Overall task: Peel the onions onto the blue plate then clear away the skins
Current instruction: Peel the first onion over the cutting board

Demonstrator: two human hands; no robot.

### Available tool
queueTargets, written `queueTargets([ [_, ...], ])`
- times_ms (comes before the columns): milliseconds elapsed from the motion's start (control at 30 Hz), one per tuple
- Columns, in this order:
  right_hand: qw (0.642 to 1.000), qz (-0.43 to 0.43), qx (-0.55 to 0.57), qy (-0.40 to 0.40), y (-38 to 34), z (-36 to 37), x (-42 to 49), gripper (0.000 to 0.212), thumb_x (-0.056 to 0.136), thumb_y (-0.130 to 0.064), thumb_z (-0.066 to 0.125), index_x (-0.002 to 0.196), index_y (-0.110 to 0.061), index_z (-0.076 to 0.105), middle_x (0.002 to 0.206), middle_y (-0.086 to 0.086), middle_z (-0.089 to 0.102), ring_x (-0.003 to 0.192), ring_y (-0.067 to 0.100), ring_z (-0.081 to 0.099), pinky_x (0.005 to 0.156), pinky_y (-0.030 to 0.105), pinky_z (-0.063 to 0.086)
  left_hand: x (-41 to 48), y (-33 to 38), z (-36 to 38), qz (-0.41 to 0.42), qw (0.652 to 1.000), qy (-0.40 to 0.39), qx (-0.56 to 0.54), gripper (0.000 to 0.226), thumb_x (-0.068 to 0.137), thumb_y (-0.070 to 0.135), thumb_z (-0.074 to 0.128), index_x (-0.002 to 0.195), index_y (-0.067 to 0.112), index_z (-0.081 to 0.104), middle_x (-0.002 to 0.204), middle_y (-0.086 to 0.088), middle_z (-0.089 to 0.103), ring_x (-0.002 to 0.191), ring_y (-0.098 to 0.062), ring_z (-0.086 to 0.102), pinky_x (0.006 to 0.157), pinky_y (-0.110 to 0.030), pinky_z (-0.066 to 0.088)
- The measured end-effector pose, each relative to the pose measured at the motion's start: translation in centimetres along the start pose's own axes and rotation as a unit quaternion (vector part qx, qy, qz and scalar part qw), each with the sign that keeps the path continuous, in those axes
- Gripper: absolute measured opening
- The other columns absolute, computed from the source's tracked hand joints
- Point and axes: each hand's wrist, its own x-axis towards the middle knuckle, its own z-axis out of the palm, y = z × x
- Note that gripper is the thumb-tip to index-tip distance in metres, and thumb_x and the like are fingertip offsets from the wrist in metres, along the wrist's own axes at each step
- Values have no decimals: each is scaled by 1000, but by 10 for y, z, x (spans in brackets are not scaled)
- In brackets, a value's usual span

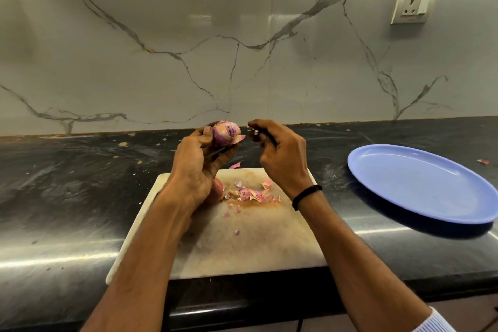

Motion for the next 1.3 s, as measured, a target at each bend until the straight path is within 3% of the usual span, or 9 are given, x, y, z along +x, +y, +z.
queueTargets([
  [133,998,-31,24,-47,-5,2,1,44,85,4,68,126,-9,64,115,7,68,102,8,62,94,13,49,0,0,1,0,1000,-3,18,27,103,15,46,119,4,65,114,-16,72,104,-26,71,79,-32,61],
  [333,996,-85,-1,-11,-3,7,-2,18,88,-1,68,105,-4,74,102,11,70,95,20,66,87,24,56,-2,-2,3,-8,999,2,46,27,101,25,55,107,3,69,98,-15,75,83,-21,75,74,-31,62],
  [567,997,-72,-24,19,-1,8,-1,12,87,6,68,96,0,72,94,10,70,88,8,60,83,6,46,-2,-2,4,-35,998,20,46,33,95,34,62,110,4,66,103,-19,73,87,-24,75,70,-32,62],
  [767,999,-19,2,26,-2,4,-1,21,88,10,54,100,-1,67,96,9,68,86,14,63,78,17,55,-4,1,4,-45,998,25,20,37,98,36,57,118,4,61,110,-20,69,88,-27,74,63,-30,61],
  [933,999,-16,-26,26,-1,2,-1,19,80,4,58,83,-8,72,89,5,68,83,9,58,74,11,50,-5,1,3,-41,998,23,36,42,96,37,59,121,4,61,114,-20,68,92,-27,73,63,-27,60],
  [1000,1000,-15,-2,-2,-2,4,-2,13,82,-4,64,92,-8,71,94,5,68,86,9,59,77,12,50,-5,1,4,-35,998,26,43,37,95,37,61,113,5,65,110,-19,70,89,-24,74,64,-27,60],
  [1100,998,-3,37,-46,-5,7,-3,26,84,-15,74,108,-6,66,103,5,68,92,12,62,82,16,53,-5,2,5,-23,998,25,51,30,95,34,61,103,6,69,105,-17,72,90,-22,73,66,-26,60],
  [1300,1000,3,22,-22,-4,9,-4,16,91,-16,72,102,-6,68,96,5,70,87,9,62,79,10,50,-4,1,3,-2,998,5,67,32,98,27,58,116,2,67,111,-17,72,102,-25,71,76,-28,62],
])
